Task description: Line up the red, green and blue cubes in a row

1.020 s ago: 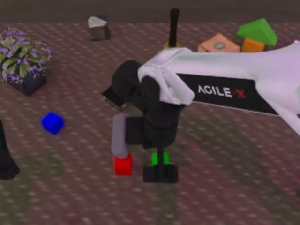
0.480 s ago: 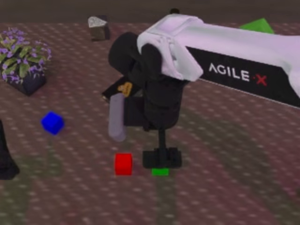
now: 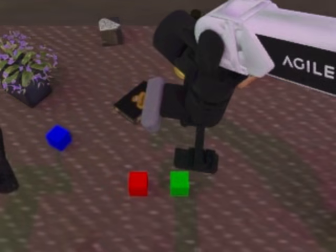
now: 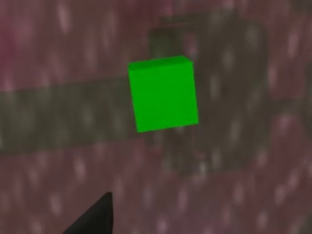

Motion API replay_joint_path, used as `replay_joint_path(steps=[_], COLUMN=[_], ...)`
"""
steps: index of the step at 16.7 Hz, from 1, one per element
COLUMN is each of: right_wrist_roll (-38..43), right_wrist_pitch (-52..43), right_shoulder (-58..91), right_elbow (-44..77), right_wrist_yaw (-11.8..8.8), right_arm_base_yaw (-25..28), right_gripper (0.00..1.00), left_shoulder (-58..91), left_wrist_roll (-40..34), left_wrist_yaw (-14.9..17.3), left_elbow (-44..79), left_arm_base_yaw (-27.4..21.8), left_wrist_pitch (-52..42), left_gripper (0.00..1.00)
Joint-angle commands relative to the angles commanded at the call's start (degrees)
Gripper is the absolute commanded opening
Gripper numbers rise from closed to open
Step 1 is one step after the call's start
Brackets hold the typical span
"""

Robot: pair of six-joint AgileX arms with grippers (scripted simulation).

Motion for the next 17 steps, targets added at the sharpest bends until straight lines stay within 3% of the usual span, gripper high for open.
replay_joint_path(steps=[5, 10, 17], right_wrist_roll=[7.83, 17.61, 31.28], right_wrist_pitch=[12.86, 28.36, 48.79], right_shoulder=[-22.41, -52.08, -93.52], right_elbow=[-18.32, -42.88, -76.81], right_wrist_yaw=[-0.81, -1.27, -0.29], right_arm_base_yaw=[-9.05, -19.59, -32.93], right_gripper=[1.0, 1.0, 1.0], left_shoulder=[22.76, 54.72, 91.32], left_wrist_roll=[4.7, 10.72, 18.2], left_wrist_yaw=[-0.07, -0.24, -0.3], left_elbow=[17.99, 39.54, 66.63], left_arm_base_yaw=[-1.33, -3.05, -5.38], left_wrist_pitch=[-11.84, -27.1, -46.19], left_gripper=[1.0, 1.0, 1.0])
